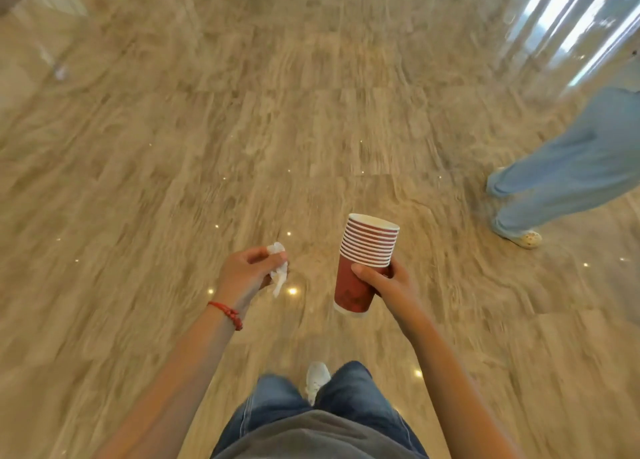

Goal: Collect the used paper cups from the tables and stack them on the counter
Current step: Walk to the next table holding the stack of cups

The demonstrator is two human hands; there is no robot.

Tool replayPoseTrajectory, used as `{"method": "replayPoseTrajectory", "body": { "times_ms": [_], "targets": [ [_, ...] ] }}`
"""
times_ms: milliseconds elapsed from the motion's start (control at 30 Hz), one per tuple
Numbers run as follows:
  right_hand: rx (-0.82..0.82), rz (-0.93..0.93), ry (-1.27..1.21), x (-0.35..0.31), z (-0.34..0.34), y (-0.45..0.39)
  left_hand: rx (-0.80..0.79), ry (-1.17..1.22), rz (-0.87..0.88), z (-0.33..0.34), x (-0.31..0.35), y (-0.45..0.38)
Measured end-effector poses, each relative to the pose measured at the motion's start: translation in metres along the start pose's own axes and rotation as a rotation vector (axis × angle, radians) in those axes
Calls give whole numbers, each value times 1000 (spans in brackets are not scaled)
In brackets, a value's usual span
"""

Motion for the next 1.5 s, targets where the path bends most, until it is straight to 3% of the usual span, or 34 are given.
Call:
{"method": "replayPoseTrajectory", "body": {
  "times_ms": [700, 1033, 1500],
  "targets": [
    [65, 35, -5, -174, 19, -502, -90, -19, -11, 87, 241, -488],
    [77, 18, -11, -226, -27, -745, -88, -1, -40, 171, 310, -724],
    [64, -14, 46, -363, -84, -1068, -98, 28, -61, 295, 463, -1011]
  ]
}}
Point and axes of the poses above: each hand's wrist, its own y-axis away from the middle knuckle, its own z-axis out of the palm, x = y × z, the point moved 4 cm from there along -y, towards the middle knuckle, and after that the axes turned 2 degrees about y, right-handed, at the moved point
